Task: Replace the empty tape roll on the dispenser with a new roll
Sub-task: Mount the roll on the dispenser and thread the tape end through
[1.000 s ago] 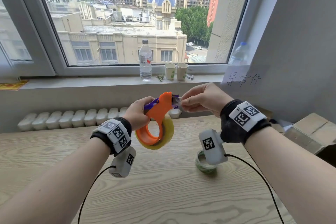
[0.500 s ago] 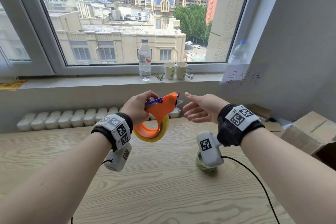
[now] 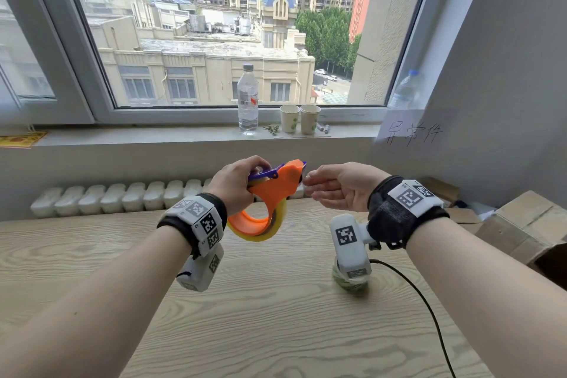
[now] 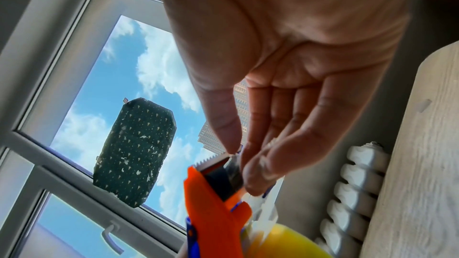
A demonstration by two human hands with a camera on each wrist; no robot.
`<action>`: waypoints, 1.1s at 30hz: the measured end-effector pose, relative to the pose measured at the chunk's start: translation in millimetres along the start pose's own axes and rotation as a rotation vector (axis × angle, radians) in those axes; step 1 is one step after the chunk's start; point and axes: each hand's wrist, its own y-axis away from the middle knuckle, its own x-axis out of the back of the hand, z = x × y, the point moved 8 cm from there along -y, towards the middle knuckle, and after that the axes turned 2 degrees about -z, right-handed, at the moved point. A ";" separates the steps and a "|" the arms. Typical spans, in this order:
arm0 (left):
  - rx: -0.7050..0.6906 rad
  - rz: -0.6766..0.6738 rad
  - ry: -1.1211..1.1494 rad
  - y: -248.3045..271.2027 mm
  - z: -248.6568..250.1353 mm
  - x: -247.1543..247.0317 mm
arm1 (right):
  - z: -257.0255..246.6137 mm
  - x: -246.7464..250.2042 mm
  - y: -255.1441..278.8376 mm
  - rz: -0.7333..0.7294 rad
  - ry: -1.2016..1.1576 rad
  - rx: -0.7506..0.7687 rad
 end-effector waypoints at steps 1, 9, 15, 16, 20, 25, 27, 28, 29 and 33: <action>-0.005 0.002 -0.003 -0.2 0.2 0.3 | -0.1 -1.0 0.4 -0.004 0.000 -0.001; -0.055 0.030 -0.070 -3.3 -0.4 2.3 | -1.1 1.8 0.7 0.081 0.034 -0.008; -0.122 0.053 -0.151 -3.6 0.3 5.3 | 4.9 1.9 -2.9 0.103 0.004 -0.027; -0.128 0.061 -0.156 -3.9 -0.1 6.0 | 5.5 0.8 -3.8 0.099 0.007 -0.028; -0.167 0.108 -0.232 -6.0 -2.5 9.2 | 6.9 6.4 -8.1 0.155 0.068 -0.019; -0.269 0.115 -0.375 -8.6 5.0 12.5 | -1.2 16.8 -9.5 0.294 0.202 0.019; -0.282 0.120 -0.408 -7.8 3.7 14.5 | -4.1 23.3 -8.7 0.331 0.220 0.030; -0.277 0.119 -0.421 -7.1 1.0 16.5 | -5.6 28.7 -7.2 0.355 0.234 0.035; -0.273 0.119 -0.438 -6.3 -2.6 18.9 | -7.3 34.6 -5.4 0.378 0.250 0.042; -0.327 0.143 -0.529 -8.3 -1.3 25.5 | -17.4 47.0 -2.3 0.400 0.278 0.129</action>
